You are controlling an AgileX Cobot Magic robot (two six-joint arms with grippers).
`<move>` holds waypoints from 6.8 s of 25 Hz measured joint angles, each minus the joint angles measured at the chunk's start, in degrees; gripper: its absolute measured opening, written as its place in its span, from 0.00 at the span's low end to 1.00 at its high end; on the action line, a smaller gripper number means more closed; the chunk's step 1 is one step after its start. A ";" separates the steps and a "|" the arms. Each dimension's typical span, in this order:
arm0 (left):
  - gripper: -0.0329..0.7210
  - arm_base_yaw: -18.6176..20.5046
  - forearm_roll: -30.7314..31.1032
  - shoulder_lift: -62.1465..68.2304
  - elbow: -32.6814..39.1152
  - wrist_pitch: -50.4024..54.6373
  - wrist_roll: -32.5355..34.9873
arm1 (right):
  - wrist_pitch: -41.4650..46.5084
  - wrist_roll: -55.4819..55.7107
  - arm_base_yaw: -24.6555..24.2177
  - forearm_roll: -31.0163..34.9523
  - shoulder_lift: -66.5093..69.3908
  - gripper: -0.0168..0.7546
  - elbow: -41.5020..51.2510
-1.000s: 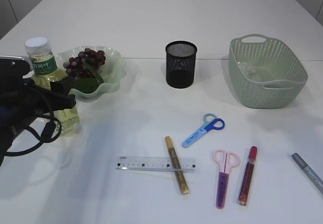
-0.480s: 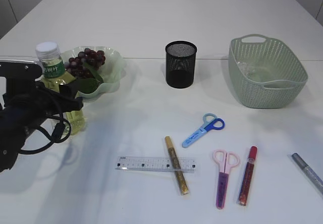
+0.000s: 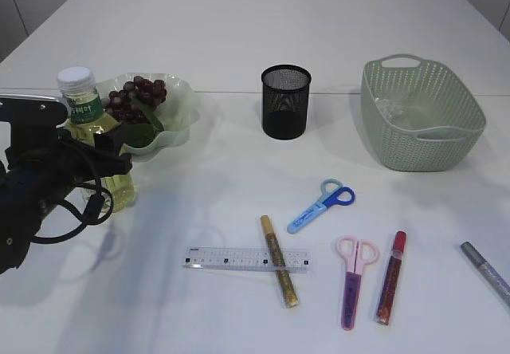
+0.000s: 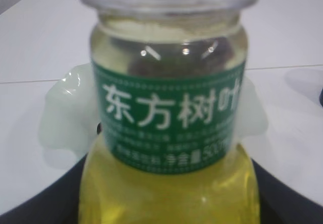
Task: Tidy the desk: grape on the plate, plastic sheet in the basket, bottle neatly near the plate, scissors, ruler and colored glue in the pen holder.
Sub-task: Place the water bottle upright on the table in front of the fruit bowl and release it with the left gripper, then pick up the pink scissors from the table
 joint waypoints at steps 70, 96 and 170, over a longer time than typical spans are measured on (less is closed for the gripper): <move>0.68 0.00 0.02 -45.35 1.46 46.87 10.28 | 0.00 -0.08 0.00 2.88 0.00 0.70 0.00; 0.67 0.00 18.91 -50.33 -14.49 122.67 -13.69 | 0.00 0.18 0.00 10.02 0.00 0.70 0.00; 0.66 0.00 18.90 -50.33 -15.94 132.55 -11.03 | -10.02 34.92 25.25 6.10 23.70 0.54 4.57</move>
